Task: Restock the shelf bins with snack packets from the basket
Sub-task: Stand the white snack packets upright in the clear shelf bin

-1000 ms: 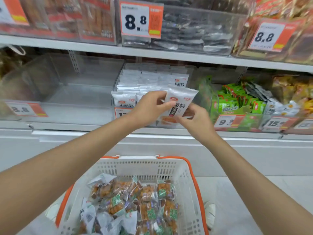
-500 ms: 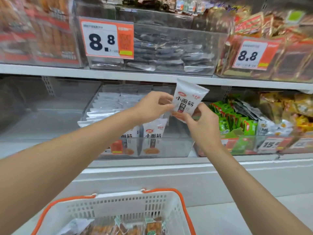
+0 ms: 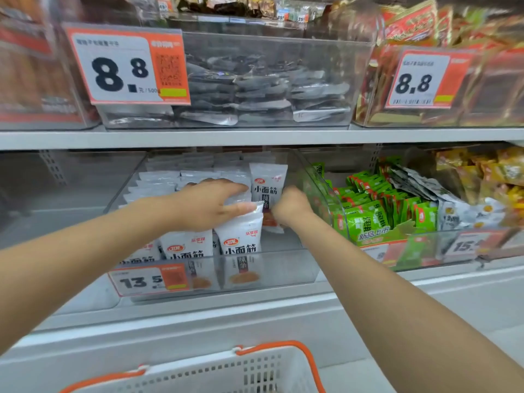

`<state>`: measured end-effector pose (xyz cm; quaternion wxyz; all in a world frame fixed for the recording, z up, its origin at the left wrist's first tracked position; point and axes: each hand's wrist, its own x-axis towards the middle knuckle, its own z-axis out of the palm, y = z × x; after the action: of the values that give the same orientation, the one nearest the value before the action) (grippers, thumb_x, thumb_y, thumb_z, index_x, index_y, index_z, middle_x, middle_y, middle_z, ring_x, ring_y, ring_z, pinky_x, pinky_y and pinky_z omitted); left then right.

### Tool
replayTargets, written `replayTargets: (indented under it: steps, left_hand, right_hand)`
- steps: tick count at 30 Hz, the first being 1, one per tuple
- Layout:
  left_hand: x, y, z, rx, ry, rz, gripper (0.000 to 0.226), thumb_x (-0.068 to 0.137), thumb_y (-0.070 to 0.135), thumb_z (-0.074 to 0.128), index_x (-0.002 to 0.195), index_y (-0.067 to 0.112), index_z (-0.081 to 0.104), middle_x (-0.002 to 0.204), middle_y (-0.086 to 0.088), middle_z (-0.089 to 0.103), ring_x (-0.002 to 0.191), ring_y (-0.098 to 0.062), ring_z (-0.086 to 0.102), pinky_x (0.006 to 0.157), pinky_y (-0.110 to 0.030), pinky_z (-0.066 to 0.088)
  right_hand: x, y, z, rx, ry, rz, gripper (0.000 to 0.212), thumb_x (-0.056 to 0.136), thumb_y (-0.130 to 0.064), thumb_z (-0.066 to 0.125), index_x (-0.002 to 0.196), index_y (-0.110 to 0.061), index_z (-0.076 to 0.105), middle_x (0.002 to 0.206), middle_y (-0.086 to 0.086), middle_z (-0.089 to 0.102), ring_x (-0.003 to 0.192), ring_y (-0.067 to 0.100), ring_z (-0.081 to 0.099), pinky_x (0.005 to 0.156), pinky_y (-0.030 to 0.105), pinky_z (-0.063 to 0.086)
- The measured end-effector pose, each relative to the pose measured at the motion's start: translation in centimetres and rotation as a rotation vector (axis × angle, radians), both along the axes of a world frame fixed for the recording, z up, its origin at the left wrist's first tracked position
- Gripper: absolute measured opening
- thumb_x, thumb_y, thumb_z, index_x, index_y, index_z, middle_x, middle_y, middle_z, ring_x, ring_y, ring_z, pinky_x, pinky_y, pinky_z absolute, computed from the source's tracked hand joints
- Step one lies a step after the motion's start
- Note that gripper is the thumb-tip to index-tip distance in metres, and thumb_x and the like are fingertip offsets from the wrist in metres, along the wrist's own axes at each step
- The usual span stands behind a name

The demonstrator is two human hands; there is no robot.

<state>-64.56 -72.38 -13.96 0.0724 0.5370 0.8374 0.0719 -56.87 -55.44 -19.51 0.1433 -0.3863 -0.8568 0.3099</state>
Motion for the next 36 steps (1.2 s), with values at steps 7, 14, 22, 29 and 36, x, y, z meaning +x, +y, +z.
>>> replayTargets:
  steps: [7, 14, 22, 29, 36]
  left_hand:
    - [-3.5, 2.9, -0.3, -0.073, -0.025, 0.128, 0.081, 0.088, 0.067, 0.009, 0.156, 0.023, 0.011, 0.163, 0.005, 0.005, 0.150, -0.014, 0.005, 0.120, -0.030, 0.002]
    - [-4.7, 3.1, -0.6, -0.174, 0.191, 0.183, 0.081, 0.090, 0.069, 0.008, 0.156, 0.023, 0.015, 0.163, 0.003, 0.013, 0.150, -0.020, 0.012, 0.121, -0.044, 0.010]
    - [-4.0, 3.1, -0.5, -0.181, 0.253, 0.212, 0.075, 0.094, 0.067, 0.010, 0.153, 0.023, 0.023, 0.160, 0.000, 0.023, 0.147, -0.024, 0.019, 0.118, -0.047, 0.014]
    - [-4.1, 3.3, -0.9, -0.156, 0.183, 0.238, 0.075, 0.094, 0.066, 0.012, 0.156, 0.024, 0.014, 0.163, 0.004, 0.013, 0.149, -0.021, 0.011, 0.120, -0.046, 0.009]
    - [-4.2, 2.9, -0.9, -0.056, 0.076, 0.225, 0.077, 0.093, 0.067, 0.014, 0.155, 0.021, 0.015, 0.163, 0.003, 0.012, 0.150, -0.019, 0.012, 0.121, -0.044, 0.012]
  right_hand:
    - [-2.6, 1.7, -3.5, -0.089, -0.083, 0.058, 0.028, 0.091, -0.011, 0.059, 0.118, -0.006, 0.058, 0.118, 0.011, 0.064, 0.109, 0.029, 0.062, 0.074, 0.025, 0.042]
    - [-4.0, 2.4, -3.7, -0.094, -0.083, 0.064, 0.047, 0.073, -0.017, 0.079, 0.115, -0.009, 0.059, 0.113, 0.008, 0.067, 0.103, 0.027, 0.064, 0.084, 0.032, 0.054]
    - [-3.7, 3.0, -3.9, -0.126, -0.007, 0.014, 0.036, 0.073, -0.019, 0.081, 0.105, -0.010, 0.067, 0.104, 0.005, 0.070, 0.098, 0.024, 0.066, 0.072, 0.026, 0.049]
    - [-4.6, 2.6, -4.7, -0.108, 0.003, 0.037, 0.051, 0.070, -0.024, 0.079, 0.115, -0.016, 0.058, 0.111, 0.003, 0.067, 0.103, 0.024, 0.065, 0.080, 0.028, 0.052]
    - [-2.9, 2.5, -4.4, -0.055, -0.068, 0.137, 0.036, 0.080, -0.025, 0.077, 0.112, -0.011, 0.066, 0.110, 0.003, 0.069, 0.099, 0.021, 0.065, 0.077, 0.026, 0.050]
